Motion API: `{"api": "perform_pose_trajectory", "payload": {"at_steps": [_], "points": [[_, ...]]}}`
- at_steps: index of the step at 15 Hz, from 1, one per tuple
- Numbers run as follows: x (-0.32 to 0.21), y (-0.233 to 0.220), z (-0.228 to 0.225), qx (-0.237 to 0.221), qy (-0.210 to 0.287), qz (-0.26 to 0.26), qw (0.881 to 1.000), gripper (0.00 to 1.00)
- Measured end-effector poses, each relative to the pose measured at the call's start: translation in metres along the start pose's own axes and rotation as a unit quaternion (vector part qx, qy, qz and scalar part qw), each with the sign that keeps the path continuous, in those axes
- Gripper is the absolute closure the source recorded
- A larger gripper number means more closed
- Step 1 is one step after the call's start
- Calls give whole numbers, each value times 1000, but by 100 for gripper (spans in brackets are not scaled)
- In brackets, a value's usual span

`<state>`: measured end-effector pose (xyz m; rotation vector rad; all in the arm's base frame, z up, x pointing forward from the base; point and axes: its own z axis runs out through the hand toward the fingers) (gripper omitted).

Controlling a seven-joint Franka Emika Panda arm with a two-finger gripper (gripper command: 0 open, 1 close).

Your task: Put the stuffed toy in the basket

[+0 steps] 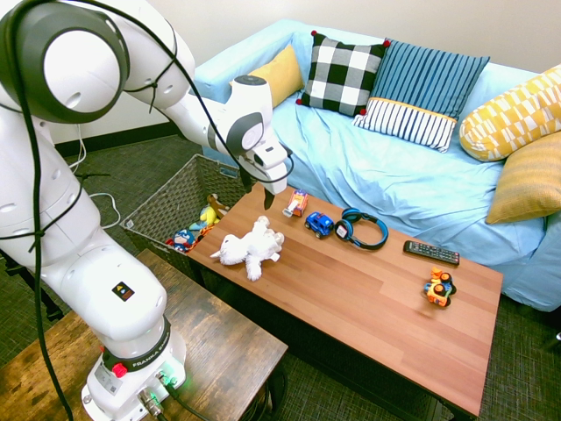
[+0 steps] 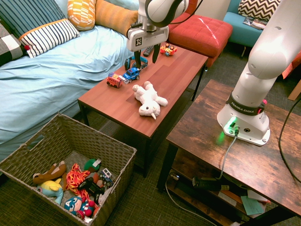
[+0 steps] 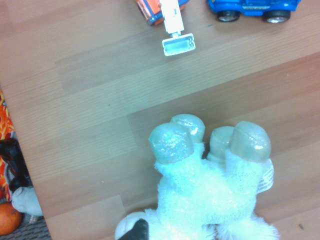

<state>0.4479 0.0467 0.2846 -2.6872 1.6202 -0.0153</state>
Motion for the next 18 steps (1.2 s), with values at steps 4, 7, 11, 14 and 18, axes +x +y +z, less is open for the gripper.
{"api": "perform_pose_trajectory", "payload": {"at_steps": [4,7,11,14,18], "points": [[-10,-5,40,-15,-12,35,999,0],[-9,-1,75,-28,-27,64,997,0],[-19,-5,118,-44,-37,80,995,0],[-21,-10,159,-63,-36,84,994,0],[-13,-17,188,-74,-34,96,992,100]]}}
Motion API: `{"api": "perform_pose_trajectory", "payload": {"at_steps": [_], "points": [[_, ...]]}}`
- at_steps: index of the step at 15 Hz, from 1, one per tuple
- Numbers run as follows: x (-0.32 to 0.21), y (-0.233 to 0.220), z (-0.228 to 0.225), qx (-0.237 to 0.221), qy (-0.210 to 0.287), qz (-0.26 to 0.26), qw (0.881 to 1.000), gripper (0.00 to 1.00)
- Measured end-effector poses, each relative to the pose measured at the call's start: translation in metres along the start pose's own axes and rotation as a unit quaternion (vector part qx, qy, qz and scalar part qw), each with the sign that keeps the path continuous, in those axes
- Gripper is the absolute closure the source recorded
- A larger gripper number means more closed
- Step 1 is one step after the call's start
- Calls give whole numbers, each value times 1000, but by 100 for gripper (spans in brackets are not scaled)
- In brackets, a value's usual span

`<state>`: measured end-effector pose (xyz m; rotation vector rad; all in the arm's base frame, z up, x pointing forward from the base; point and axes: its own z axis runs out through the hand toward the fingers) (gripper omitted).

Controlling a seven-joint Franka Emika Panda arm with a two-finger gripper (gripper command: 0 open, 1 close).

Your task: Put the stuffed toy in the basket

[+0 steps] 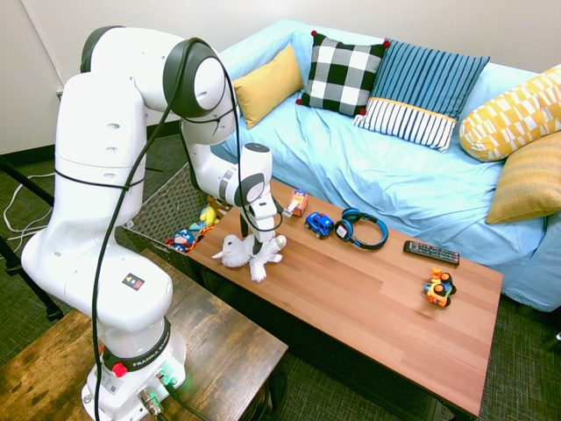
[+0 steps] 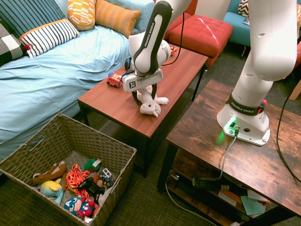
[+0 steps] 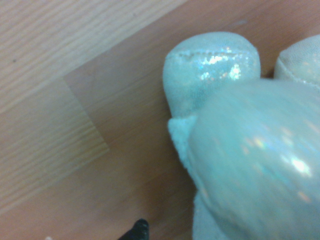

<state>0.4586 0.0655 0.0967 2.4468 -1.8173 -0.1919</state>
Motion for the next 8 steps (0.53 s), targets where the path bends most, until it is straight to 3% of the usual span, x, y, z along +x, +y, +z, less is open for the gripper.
{"api": "perform_pose_trajectory", "payload": {"at_steps": [8], "points": [[-6,2,4,7,2,-14,1000,100]]}}
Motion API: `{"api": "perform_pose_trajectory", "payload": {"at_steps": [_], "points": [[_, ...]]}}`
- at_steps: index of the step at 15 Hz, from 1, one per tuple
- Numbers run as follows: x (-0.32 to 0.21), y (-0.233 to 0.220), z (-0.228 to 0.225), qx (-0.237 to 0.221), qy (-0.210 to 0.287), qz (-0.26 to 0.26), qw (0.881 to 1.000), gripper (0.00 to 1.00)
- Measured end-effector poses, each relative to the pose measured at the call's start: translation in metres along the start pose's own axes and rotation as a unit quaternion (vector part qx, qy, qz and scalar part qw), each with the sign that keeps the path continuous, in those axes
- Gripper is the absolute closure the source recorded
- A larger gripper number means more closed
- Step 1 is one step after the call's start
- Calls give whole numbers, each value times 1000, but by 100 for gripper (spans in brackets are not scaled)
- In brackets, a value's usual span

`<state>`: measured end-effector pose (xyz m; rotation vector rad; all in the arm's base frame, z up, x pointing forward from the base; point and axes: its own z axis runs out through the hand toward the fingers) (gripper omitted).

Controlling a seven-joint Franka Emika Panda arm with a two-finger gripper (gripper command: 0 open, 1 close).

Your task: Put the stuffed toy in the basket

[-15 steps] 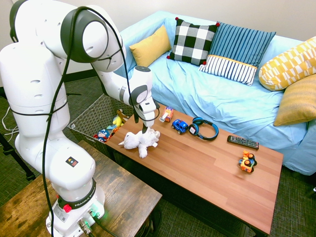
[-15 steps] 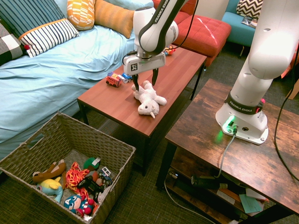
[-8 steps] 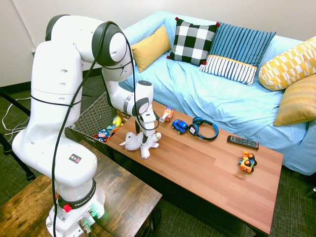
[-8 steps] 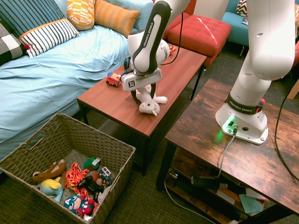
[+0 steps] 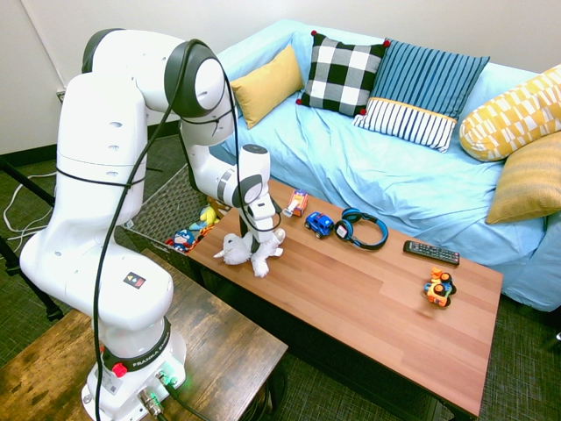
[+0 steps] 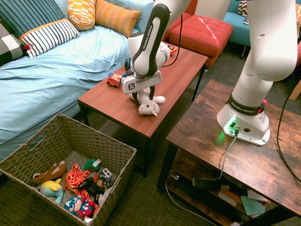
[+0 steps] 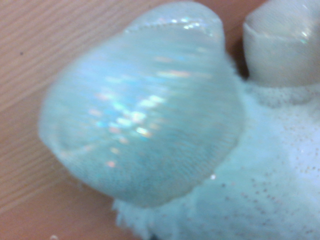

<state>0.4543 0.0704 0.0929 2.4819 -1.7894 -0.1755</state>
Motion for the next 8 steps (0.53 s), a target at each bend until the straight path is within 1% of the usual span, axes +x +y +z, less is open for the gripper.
{"api": "perform_pose_trajectory", "payload": {"at_steps": [5,8], "points": [[-3,5,2,17,7,-34,999,100],[-6,4,-8,30,11,-77,997,100]]}}
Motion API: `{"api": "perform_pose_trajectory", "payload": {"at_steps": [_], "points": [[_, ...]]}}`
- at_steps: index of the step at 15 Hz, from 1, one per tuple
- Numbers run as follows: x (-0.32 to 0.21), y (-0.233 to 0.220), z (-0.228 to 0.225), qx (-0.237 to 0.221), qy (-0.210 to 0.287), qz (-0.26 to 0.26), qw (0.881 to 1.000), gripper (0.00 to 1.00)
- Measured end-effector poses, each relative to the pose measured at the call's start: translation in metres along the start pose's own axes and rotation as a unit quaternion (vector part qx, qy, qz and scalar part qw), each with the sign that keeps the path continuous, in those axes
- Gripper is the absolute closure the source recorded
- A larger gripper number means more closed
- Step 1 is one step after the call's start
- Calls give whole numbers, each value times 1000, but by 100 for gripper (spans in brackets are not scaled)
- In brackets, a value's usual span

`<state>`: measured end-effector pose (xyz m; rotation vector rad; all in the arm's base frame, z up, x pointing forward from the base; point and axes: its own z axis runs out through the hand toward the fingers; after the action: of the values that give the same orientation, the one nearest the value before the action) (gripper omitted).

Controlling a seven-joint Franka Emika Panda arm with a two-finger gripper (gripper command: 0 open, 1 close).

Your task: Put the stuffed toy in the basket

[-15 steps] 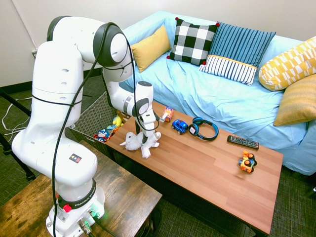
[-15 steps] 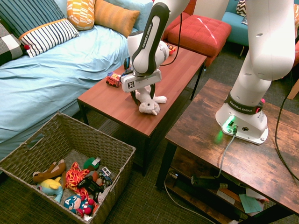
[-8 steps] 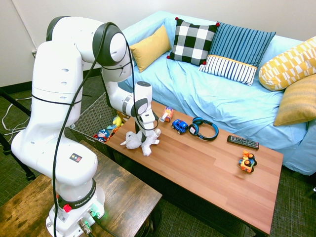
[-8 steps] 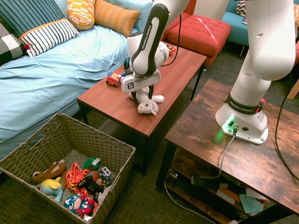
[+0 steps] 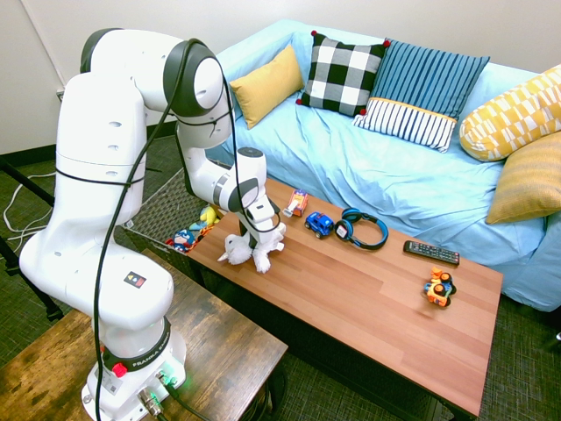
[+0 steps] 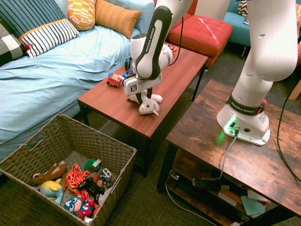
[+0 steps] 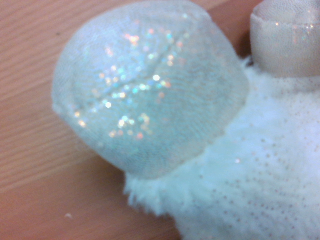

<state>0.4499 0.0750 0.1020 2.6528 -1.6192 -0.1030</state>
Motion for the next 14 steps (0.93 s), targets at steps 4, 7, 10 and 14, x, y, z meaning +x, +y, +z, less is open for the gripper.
{"api": "perform_pose_trajectory", "payload": {"at_steps": [4,7,10,14], "points": [[-33,-24,-55,38,33,-81,995,100],[-79,-60,-113,57,55,-115,990,100],[-139,-102,-133,73,62,-140,985,100],[-211,-158,-98,75,62,-176,980,100]]}}
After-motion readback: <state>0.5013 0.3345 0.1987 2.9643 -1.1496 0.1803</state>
